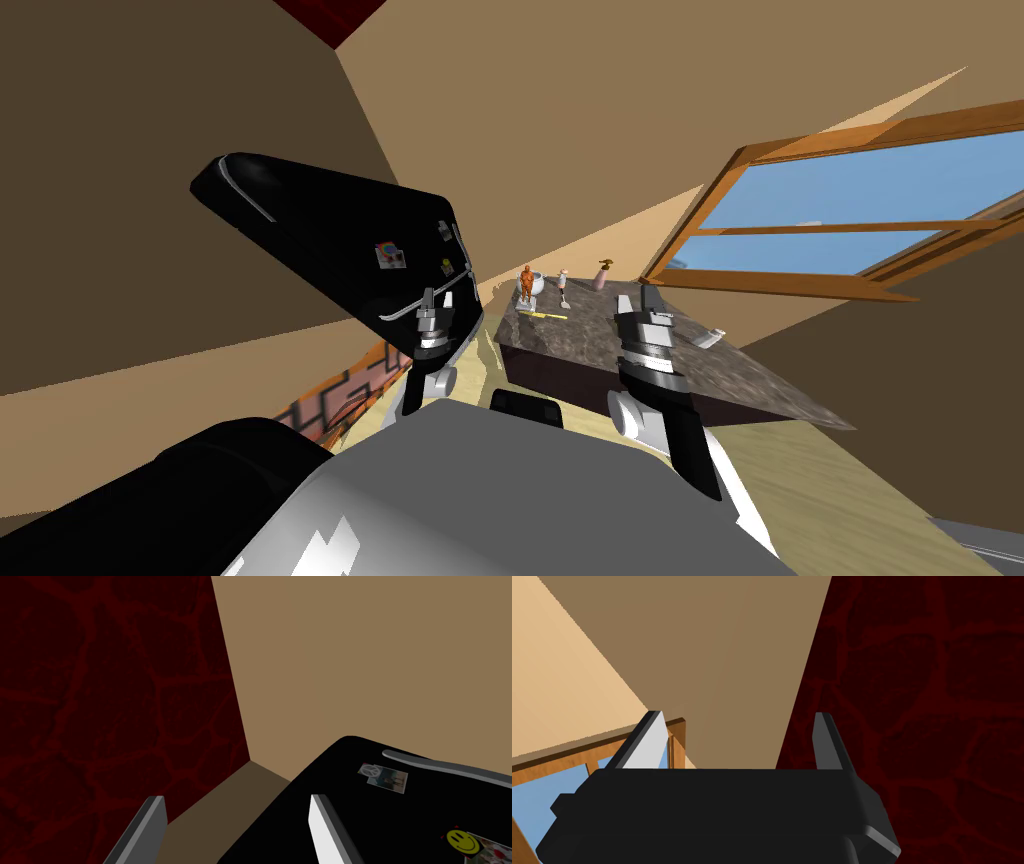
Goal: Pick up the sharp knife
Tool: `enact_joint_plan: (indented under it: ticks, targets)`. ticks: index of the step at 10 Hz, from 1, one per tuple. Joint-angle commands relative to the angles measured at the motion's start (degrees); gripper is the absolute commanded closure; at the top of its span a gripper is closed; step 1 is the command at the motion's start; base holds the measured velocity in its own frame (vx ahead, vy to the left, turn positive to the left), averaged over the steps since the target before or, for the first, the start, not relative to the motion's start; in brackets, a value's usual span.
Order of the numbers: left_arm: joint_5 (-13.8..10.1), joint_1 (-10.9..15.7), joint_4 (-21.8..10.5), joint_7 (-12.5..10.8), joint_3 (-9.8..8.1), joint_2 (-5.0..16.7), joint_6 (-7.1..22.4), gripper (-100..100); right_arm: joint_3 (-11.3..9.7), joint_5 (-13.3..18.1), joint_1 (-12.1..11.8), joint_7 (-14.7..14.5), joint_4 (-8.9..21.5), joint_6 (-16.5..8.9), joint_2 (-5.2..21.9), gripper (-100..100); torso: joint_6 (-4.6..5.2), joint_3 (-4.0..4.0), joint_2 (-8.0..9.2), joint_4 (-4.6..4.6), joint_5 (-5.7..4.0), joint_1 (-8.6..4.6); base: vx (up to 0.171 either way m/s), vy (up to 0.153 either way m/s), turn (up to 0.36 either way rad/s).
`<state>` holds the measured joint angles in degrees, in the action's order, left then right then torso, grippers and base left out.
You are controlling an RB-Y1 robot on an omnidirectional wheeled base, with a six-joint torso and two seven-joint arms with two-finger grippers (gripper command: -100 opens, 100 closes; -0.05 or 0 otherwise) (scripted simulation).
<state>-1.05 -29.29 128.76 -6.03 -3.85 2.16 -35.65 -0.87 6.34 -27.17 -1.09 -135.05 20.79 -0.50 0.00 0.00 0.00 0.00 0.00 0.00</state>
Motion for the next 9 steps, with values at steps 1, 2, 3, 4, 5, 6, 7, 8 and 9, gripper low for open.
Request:
enact_joint_plan:
  ticks: [1,2,3,4,5,6,7,8,9]
  targets:
    - [0.0,0.0,0.0,0.0,0.0,0.0,0.0,0,-0.2,-0.3,0.5,-0.2,0.5,0.5,1.9,-100,0.0,0.0,0.0,0.0,0.0,0.0,-0.024,0.024,0.025]
    - [0.0,0.0,0.0,0.0,0.0,0.0,0.0,0,-0.4,-0.6,0.9,-0.5,1.0,1.0,3.6,-100,-0.01,0.03,0.07,0.01,0.01,0.07,-0.052,0.044,0.035]
    - [0.0,0.0,0.0,0.0,0.01,0.0,0.0,0,-0.7,-1.0,1.4,-0.7,1.7,1.7,5.4,-100,-0.01,0.09,0.16,0.03,0.03,0.14,-0.077,0.063,0.052]
    - [0.0,0.0,0.0,0.0,0.01,0.0,0.0,0,-1.1,-1.3,2.0,-1.1,2.5,2.5,7.1,-100,-0.01,0.14,0.25,0.05,0.05,0.21,-0.088,0.077,0.063]
    - [0.0,0.0,0.0,0.0,0.01,0.0,0.0,0,-1.1,-1.3,2.0,-1.1,2.5,2.5,7.9,-100,-0.01,0.18,0.31,0.07,0.06,0.27,-0.063,0.063,0.023]
    - [0.0,0.0,0.0,0.0,0.01,0.0,0.0,0,-1.5,-1.7,2.7,-1.4,3.5,3.3,10.0,-100,0.0,0.16,0.26,0.06,0.06,0.24,-0.053,0.068,0.048]
    - [0.0,0.0,0.0,0.0,0.01,0.0,0.0,0,-1.5,-1.7,2.7,-1.4,3.5,3.3,10.4,-100,-0.01,0.13,0.23,0.05,0.06,0.25,-0.034,0.052,0.028]
    - [0.0,0.0,0.0,0.0,0.01,0.0,0.0,0,-2.0,-2.1,3.4,-1.8,4.6,4.3,12.8,-100,0.0,0.1,0.16,0.04,0.05,0.19,-0.045,0.051,0.096]
    - [0.0,0.0,0.0,0.0,0.01,0.0,0.0,0,-2.0,-2.1,3.4,-1.8,4.6,4.3,13.3,-100,-0.02,0.1,0.17,0.04,0.04,0.18,-0.044,0.045,0.029]
